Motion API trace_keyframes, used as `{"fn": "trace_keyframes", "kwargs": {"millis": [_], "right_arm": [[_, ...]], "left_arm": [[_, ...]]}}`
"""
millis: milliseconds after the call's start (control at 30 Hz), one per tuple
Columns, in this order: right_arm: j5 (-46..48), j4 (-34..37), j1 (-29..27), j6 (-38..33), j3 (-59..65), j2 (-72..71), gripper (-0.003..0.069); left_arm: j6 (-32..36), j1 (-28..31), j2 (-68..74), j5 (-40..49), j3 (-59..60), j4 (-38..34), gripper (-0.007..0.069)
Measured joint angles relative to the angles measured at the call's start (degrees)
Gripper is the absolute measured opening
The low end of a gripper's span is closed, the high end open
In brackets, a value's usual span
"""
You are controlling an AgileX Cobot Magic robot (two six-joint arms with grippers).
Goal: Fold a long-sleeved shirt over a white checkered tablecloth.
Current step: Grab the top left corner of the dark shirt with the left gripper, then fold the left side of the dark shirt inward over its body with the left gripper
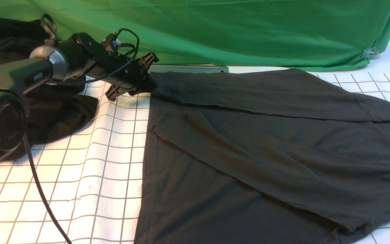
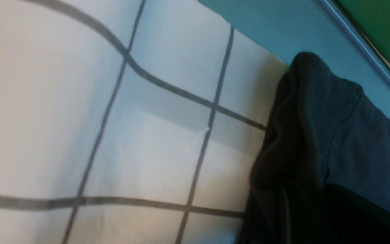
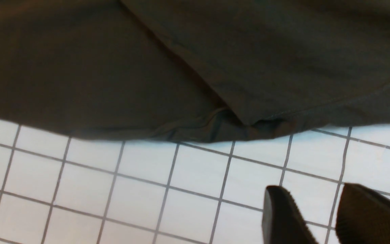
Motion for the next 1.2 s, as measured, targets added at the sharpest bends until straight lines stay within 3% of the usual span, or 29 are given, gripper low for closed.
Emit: {"fn": "trace_keyframes", "kwargs": {"millis": [267,433,500,733,867,1000,1133,1200], "right_arm": [[0.92,0.0,0.0,0.06,0.0,0.0,0.0238],[1.51,0.0,0.0,0.06,0.0,0.0,0.0238],[1.51,0.0,0.0,0.06,0.0,0.0,0.0238],[1.19,0.0,0.0,0.06,0.0,0.0,0.0238],[0.46,0.0,0.0,0.06,0.0,0.0,0.0238],[0.34,0.0,0.0,0.06,0.0,0.0,0.0238],[0.0,0.0,0.0,0.17,0.0,0.0,0.0238],[0.0,0.0,0.0,0.17,0.0,0.0,0.0238]], "left_arm": [[5.23,1.3,-9.02,11.5,0.0,-6.0,0.0012],[7.05,1.58,-20.0,22.65,2.69,-3.86,0.0012],[6.96,0.61,-26.62,25.22,9.49,-0.13,0.0012],[7.05,-1.81,-41.05,21.42,35.39,4.59,0.0012],[7.8,-6.4,-44.93,13.12,51.08,4.73,0.0014],[7.9,-9.66,-44.15,7.55,56.77,4.99,0.0036],[8.1,-11.73,-42.69,5.53,58.34,5.92,0.0124],[8.1,-11.65,-42.63,6.72,58.3,6.63,0.0213]]}}
